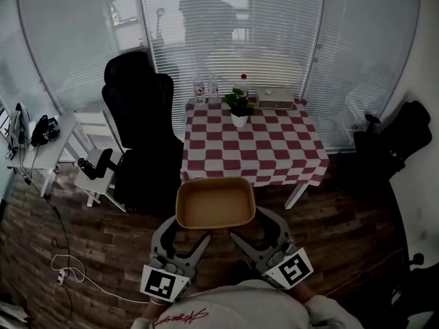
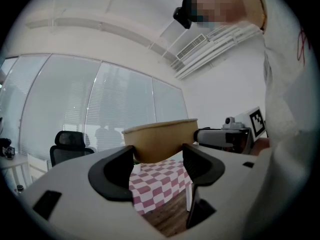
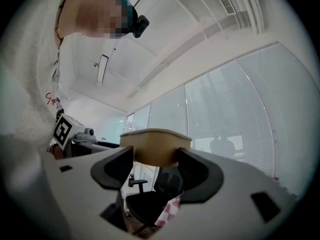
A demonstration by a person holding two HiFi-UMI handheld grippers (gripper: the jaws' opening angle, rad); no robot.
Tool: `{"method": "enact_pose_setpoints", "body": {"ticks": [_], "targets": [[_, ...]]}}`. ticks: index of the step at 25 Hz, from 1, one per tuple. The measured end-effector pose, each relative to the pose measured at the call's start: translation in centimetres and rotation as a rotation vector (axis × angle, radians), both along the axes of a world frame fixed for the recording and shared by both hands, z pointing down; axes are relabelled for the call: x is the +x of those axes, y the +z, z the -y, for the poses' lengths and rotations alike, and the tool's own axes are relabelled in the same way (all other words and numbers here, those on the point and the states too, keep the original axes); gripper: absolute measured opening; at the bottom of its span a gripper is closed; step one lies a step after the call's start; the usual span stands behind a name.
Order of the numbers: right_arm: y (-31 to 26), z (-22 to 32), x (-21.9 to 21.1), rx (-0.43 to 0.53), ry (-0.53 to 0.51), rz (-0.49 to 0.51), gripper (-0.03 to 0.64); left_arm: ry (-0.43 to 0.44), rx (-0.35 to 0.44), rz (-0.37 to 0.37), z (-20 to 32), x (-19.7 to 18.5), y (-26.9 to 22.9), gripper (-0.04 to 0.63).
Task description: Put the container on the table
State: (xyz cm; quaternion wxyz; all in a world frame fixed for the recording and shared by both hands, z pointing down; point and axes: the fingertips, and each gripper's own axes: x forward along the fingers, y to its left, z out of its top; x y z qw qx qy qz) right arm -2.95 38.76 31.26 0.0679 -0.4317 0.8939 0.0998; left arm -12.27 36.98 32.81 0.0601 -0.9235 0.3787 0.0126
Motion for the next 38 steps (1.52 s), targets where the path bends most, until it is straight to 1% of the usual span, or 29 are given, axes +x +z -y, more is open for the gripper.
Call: {"method": "enact_pose_setpoints", "body": {"ticks": [8,13,16,21,27,38], "targets": [[0.4,4.6,0.9,0.012,-0.016,0.000,0.278,-0.019,0.016,0.020,4.4,0.7,0.5,0.307],[0.7,8.8,2.4,0.011,-0.037,-0.009,0.274,-0.039,0.017,0.029,8.5,2.2,0.8,0.308],[0.1,11.2,3.5,0.014,-0.037,-0.008,0.271,-0.039,0.004,0.021,11.0,3.3,0.6,0.308],[-0.5,15.0,5.1,0.023,-0.042,-0.012,0.268,-0.045,0.012,0.029,14.9,4.9,-0.1,0.308],[-0.7,19.3,6.9,0.026,-0.047,-0.015,0.264,-0.051,0.005,0.025,19.1,6.8,-0.1,0.308],[-0.9,24.8,10.4,0.024,-0.071,-0.013,0.261,-0.080,0.010,0.018,24.5,10.3,-0.4,0.308]]}}
